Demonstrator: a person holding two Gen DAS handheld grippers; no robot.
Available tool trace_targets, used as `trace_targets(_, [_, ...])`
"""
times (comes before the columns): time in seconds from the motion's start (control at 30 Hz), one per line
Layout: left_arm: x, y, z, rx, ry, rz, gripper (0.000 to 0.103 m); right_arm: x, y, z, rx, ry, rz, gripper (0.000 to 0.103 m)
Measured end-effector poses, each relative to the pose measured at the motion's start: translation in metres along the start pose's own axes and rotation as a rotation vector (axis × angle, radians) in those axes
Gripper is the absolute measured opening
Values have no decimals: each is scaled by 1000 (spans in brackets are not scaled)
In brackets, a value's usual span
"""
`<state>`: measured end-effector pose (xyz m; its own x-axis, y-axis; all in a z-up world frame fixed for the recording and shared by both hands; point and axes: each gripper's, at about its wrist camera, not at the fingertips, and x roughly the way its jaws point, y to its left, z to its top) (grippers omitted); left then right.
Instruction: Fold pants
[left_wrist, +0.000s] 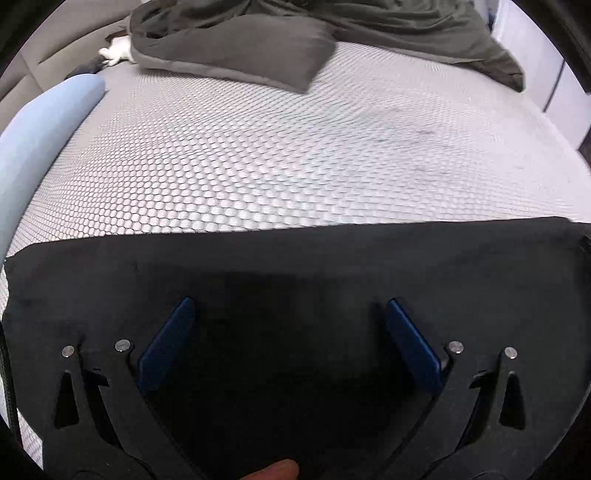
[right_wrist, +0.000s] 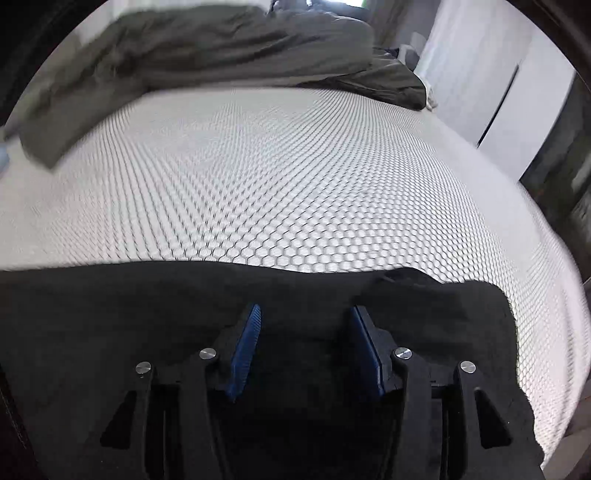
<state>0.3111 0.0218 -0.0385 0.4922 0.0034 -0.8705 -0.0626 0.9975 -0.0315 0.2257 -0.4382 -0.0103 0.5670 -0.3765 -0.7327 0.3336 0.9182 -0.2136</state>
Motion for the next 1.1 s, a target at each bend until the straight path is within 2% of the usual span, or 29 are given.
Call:
trace_targets(0.1, [-27, -26, -9, 18, -39, -148, 102, -32, -9, -1, 17, -60, 20, 50])
trace_targets(0.2, [-29, -65, -24, 140, -14, -256, 102, -33, -9, 2, -12, -64, 35, 50])
trace_targets(0.27, [-16, -81, -33, 194, 47, -245, 102, -4, -20, -3, -47, -13, 20, 50])
trace_targets(0.3, [-7, -82, -37, 211, 71, -187, 102, 16, -26, -9, -47, 48, 26, 49])
trace_targets(0.37, [2, -72, -40, 207, 64, -118, 102, 22, -45, -24, -12, 71, 46, 40])
trace_targets(0.4, [2, -67, -39, 188, 64, -131, 102, 15, -49, -22, 14, 55, 52, 38])
trace_targets(0.43, [1, -63, -37, 172, 66, -149, 102, 7, -48, -19, 13, 45, 15, 34])
trace_targets(0.53, [-6, -58, -35, 131, 54, -178, 102, -20, -29, -16, -11, 16, -39, 34])
trace_targets(0.6, [-15, -63, -38, 130, 43, -215, 102, -40, -8, -17, -34, -7, 26, 35])
trace_targets(0.7, [-29, -87, -48, 175, 13, -289, 102, -73, 56, -33, -123, -47, 204, 42])
trace_targets(0.77, [-27, -103, -54, 220, 27, -323, 102, -77, 88, -49, -186, -20, 315, 43])
trace_targets(0.8, [-20, -113, -56, 239, 42, -319, 102, -76, 110, -57, -241, 13, 372, 43])
trace_targets(0.83, [-16, -116, -59, 253, 52, -293, 102, -76, 123, -66, -283, 29, 386, 43])
trace_targets(0.9, [-17, -116, -68, 282, 50, -250, 102, -75, 137, -76, -387, 18, 333, 43])
trace_targets(0.97, [-19, -107, -69, 279, 46, -243, 102, -76, 118, -77, -402, -12, 251, 51])
trace_targets(1.0, [-18, -100, -65, 268, 46, -241, 102, -75, 101, -80, -378, -19, 180, 54])
trace_targets(1.07, [-14, -83, -63, 251, 43, -237, 102, -67, 48, -81, -261, -20, 27, 70])
trace_targets(1.1, [-14, -77, -63, 242, 39, -240, 102, -62, 19, -83, -183, -10, -26, 68])
